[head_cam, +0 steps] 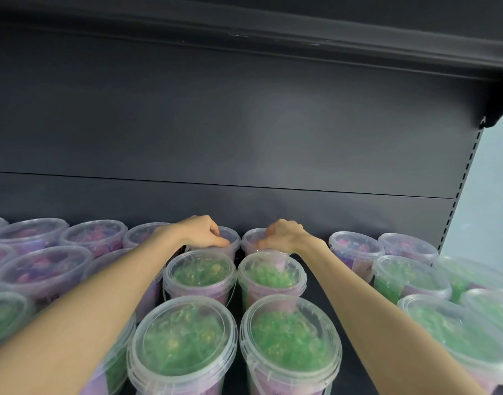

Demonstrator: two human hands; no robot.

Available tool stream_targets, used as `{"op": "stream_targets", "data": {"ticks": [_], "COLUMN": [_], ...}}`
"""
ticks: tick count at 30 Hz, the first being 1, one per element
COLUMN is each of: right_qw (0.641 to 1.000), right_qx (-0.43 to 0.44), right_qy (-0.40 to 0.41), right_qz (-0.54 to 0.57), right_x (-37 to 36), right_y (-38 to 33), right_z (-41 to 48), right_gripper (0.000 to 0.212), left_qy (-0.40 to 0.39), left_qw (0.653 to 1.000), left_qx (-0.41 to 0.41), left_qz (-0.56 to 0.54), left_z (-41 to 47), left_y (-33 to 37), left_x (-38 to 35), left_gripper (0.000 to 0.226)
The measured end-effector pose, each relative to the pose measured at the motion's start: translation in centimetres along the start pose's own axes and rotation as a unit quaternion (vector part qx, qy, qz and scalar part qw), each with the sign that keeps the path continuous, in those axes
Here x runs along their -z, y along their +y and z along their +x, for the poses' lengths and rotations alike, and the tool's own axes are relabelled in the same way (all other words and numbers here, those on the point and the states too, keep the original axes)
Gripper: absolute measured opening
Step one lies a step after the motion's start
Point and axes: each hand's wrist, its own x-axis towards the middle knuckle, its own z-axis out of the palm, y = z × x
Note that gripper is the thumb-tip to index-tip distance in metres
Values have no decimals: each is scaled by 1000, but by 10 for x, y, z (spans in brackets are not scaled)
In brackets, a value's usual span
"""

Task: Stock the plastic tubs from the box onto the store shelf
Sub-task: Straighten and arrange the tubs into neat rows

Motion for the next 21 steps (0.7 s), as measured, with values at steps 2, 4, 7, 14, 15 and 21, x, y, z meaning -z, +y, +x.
{"op": "stream_targets", "data": {"ticks": [2, 4, 7, 14, 15, 21], "right_qw": [1000, 1000, 1000, 996, 995, 998], "right_qx": [5, -2, 4, 59, 60, 42], "right_qy": [14, 16, 0, -31, -29, -19], "right_qz": [-8, -15, -20, 67, 68, 40], "right_x": [-2, -4, -3, 7, 7, 3], "right_y": [0, -3, -7, -5, -4, -7], "right_z": [0, 0, -2, -11, -11, -8], "right_gripper": [57, 55, 54, 35, 33, 38], "left_qy": [12, 19, 4, -16, -17, -14], "left_qw": [1000, 999, 999, 999, 1000, 1000], "left_qx": [3, 10, 11, 2, 1, -7], "left_qz": [21, 36, 41, 28, 26, 21], "left_z": [0, 0, -1, -1, -1, -1], "left_y": [-1, 0, -2, -4, -4, -4], "left_x": [0, 0, 0, 1, 0, -1], "left_gripper": [46, 51, 53, 51, 52, 52]}}
